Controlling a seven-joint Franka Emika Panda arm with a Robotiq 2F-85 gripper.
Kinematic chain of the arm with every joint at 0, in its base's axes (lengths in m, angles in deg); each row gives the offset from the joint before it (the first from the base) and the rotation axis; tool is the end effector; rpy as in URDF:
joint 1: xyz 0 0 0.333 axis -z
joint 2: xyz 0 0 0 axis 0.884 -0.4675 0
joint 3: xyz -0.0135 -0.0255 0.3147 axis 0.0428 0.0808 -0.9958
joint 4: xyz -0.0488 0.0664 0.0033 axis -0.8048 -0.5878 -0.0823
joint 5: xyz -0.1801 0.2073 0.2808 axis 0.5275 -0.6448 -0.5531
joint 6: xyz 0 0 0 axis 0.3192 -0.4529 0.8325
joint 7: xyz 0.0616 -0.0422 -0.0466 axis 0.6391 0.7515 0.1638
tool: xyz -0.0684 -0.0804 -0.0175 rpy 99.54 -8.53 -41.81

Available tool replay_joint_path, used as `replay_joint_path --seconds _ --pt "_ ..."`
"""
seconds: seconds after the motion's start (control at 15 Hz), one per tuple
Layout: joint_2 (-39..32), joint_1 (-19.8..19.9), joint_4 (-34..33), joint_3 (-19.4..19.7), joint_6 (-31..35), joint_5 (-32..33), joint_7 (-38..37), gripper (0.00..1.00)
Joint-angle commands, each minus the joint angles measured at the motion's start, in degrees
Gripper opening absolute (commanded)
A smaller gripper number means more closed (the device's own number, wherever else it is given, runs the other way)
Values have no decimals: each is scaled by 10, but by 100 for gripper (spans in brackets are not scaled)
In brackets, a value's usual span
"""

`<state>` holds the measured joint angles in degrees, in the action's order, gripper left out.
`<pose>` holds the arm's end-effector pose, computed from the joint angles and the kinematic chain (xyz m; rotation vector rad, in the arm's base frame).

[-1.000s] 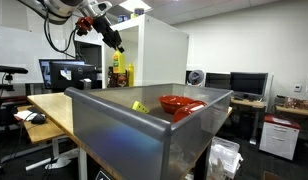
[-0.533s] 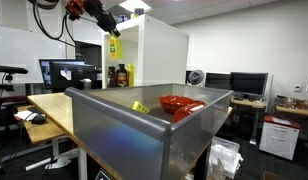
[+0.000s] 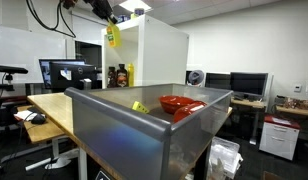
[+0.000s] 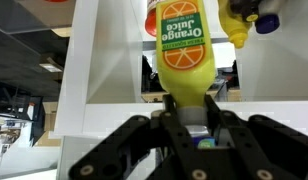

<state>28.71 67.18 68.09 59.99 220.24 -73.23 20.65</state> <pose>0.4186 0.0049 0.7061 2.7096 -0.3298 1.3472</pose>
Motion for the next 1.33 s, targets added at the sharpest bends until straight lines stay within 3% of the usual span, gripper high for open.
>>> replay_joint_path --seconds 0.0,0.8,1.27 --pt "4 11 -18 -9 2 -19 9 8" --pt "-59 48 -172 -40 -15 -7 -32 8" --pt "-148 53 -307 -45 -109 6 -45 8"
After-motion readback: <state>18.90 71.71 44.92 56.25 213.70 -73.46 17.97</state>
